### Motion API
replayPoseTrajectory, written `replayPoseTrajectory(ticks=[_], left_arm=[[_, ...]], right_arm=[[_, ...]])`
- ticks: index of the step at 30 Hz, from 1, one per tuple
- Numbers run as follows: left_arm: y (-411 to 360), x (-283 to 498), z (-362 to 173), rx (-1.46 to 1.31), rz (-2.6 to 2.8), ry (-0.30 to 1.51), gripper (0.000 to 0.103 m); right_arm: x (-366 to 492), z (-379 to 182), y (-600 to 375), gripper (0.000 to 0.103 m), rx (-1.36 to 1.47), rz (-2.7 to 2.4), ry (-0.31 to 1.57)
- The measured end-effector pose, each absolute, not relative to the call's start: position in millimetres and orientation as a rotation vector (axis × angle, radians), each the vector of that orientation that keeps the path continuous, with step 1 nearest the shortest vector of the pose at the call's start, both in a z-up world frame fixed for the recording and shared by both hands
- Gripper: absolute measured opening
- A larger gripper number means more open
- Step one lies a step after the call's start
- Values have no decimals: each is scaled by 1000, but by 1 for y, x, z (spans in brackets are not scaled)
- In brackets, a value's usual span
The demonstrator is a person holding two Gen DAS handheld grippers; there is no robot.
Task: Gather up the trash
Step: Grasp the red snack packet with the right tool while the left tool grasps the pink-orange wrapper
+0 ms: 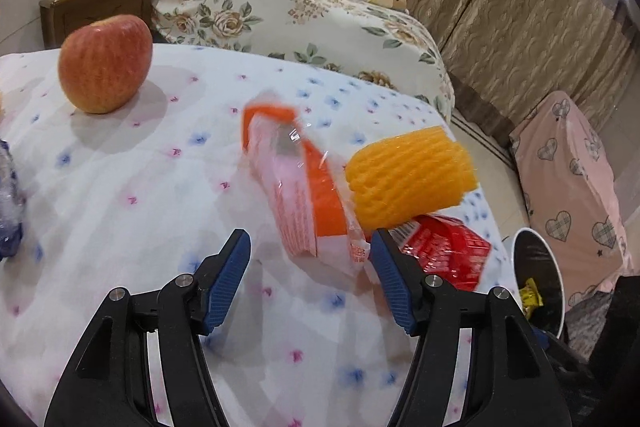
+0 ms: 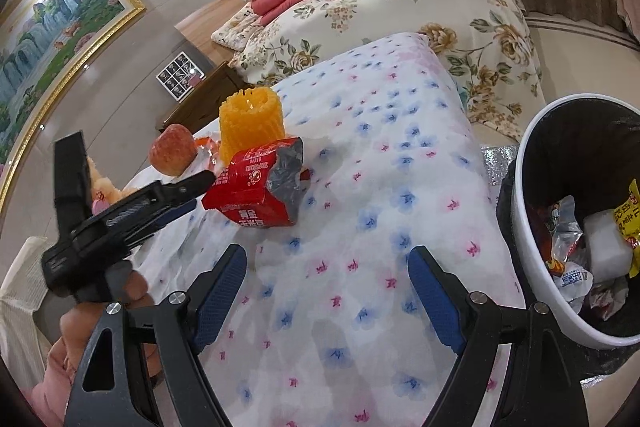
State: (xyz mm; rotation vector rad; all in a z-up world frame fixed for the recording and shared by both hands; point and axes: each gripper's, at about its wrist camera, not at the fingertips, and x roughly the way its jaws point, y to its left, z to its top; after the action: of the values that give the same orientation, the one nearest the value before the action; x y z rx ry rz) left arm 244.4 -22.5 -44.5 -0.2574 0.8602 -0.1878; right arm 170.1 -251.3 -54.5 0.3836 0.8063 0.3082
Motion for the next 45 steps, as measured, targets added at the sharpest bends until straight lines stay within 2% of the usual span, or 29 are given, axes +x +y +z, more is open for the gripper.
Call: replayPoseTrajectory(ticks=[1, 2, 4, 6, 7, 8, 19, 22, 23, 24, 25, 26, 27, 29, 31, 32, 37, 41, 42, 44, 45], left_arm=[[-22, 245, -47, -262, -199, 863, 59], [-21, 244, -47, -270, -217, 860, 48], [-22, 240, -45, -270, -256, 853, 34], [-24, 235, -42, -237, -265, 843, 28], [-24, 232, -41, -231, -272, 841, 11], [-21, 228, -42, -236, -284, 849, 4], [46, 176, -45, -367, -292, 873, 4], [53, 177, -44, -369, -284, 869, 12], [54, 179, -43, -370, -283, 867, 17], [53, 181, -43, -370, -285, 867, 20], [52, 183, -42, -366, -289, 865, 25], [50, 186, -41, -359, -291, 864, 32], [49, 188, -40, -350, -293, 864, 37], [44, 194, -38, -334, -307, 862, 49], [36, 201, -37, -319, -314, 865, 56], [30, 207, -37, -307, -311, 872, 66], [6, 229, -35, -274, -282, 878, 74], [-9, 247, -40, -247, -239, 893, 73], [-12, 249, -42, -241, -234, 893, 72], [-15, 251, -44, -231, -237, 888, 47], [-16, 251, -46, -234, -252, 894, 43]], right_arm=[[171, -54, -251, 85, 387, 307, 806], [173, -54, -251, 85, 388, 305, 806], [176, -53, -248, 85, 386, 303, 805], [179, -53, -241, 85, 382, 311, 807], [181, -53, -238, 85, 378, 318, 808], [182, -52, -235, 85, 375, 322, 808], [204, -51, -191, 84, 330, 352, 799], [208, -52, -181, 80, 304, 335, 793], [208, -52, -179, 65, 294, 329, 791], [209, -53, -177, 42, 283, 323, 796], [209, -54, -175, 32, 277, 319, 805], [209, -55, -176, 16, 282, 319, 809], [208, -55, -177, 11, 289, 319, 808], [200, -55, -184, 9, 311, 309, 798], [193, -55, -191, 7, 330, 301, 793], [189, -55, -195, 7, 336, 295, 790], [175, -55, -211, 5, 362, 274, 789], [168, -56, -219, 5, 361, 280, 798], [168, -56, -221, 10, 363, 288, 804], [168, -55, -226, 12, 371, 284, 796], [170, -53, -226, 20, 368, 288, 796]])
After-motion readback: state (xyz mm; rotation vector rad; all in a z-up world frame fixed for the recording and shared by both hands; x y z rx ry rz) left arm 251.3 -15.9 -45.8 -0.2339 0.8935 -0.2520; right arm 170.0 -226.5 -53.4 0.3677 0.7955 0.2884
